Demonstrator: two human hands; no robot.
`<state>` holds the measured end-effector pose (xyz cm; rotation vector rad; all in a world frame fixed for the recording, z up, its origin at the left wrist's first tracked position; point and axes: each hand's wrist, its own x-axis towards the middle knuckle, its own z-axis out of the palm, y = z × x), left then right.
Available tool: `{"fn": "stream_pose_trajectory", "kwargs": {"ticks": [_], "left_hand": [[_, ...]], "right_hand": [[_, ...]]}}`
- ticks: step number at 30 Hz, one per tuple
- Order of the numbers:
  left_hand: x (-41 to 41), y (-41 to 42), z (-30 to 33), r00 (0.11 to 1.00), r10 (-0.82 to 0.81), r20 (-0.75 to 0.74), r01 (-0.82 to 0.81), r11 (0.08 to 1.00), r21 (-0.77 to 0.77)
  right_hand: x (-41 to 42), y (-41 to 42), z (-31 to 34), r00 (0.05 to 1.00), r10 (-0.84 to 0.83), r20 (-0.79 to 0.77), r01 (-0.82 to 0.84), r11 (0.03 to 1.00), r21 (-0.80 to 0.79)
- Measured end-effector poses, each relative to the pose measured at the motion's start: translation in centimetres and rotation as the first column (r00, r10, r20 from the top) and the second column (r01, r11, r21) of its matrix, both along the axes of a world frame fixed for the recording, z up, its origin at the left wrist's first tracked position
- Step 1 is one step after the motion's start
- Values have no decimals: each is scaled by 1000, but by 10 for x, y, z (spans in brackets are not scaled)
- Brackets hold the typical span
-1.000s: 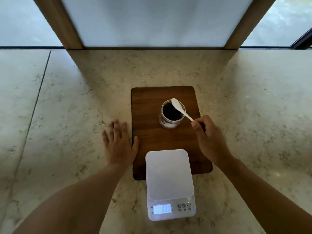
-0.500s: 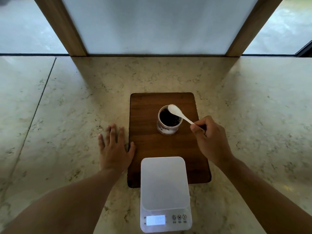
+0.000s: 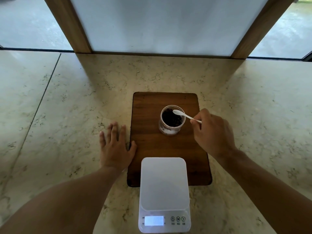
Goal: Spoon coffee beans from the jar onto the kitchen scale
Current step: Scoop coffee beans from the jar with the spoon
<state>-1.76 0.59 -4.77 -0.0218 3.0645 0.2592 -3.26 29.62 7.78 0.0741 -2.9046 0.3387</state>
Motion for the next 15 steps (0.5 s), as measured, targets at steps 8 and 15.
{"fn": "stream_pose_trajectory", "kwargs": {"ticks": [8, 15], "left_hand": [[-1, -1, -4, 1000, 1, -2, -1, 1000, -19], [-1, 0, -2, 1000, -5, 1, 5, 1000, -17]], "right_hand": [[-12, -11, 7, 996, 8, 93, -21, 989, 147], [-20, -14, 11, 976, -32, 214, -7, 984, 178]]}}
